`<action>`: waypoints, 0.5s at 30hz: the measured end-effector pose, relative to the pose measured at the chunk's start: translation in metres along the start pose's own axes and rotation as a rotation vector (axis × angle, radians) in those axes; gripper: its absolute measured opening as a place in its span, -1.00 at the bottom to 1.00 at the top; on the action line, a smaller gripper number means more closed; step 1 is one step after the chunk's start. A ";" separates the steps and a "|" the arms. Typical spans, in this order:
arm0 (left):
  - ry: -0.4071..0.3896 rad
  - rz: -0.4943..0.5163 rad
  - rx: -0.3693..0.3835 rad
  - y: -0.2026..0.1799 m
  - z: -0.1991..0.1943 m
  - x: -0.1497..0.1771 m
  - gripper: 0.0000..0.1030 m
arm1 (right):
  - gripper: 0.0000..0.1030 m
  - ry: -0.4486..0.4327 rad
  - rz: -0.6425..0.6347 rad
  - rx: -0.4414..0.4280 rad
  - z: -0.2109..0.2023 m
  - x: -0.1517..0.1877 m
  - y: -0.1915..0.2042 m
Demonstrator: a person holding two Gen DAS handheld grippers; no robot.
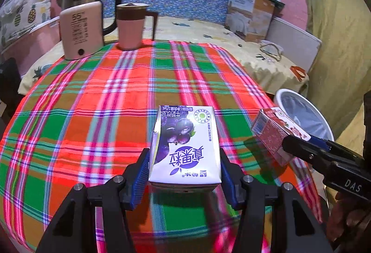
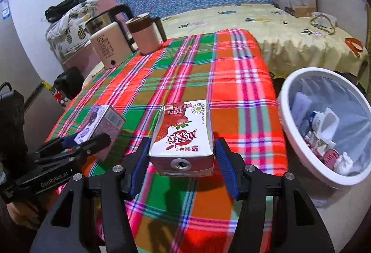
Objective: Collect trash
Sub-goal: 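Carry the purple carton with the left gripper while the right carries the red carton over the bin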
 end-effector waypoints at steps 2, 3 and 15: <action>0.002 0.011 0.011 -0.008 0.000 -0.001 0.07 | 0.12 -0.011 0.008 0.004 -0.003 -0.002 -0.003; 0.003 0.016 0.016 -0.012 0.000 -0.002 0.07 | 0.12 -0.017 0.011 0.005 -0.007 0.000 -0.006; 0.005 0.096 0.074 -0.066 0.009 -0.015 0.07 | 0.12 -0.086 0.058 0.052 -0.031 -0.004 -0.040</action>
Point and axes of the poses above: each gripper's, at about its wrist camera, not at the fingertips, and z roughly the way its jaws point, y to its left, x to its underside, the point moved 5 cm from there along z, roughly the way its jaws point, and after that the axes turned 7 degrees about x, right-handed, at the moved point
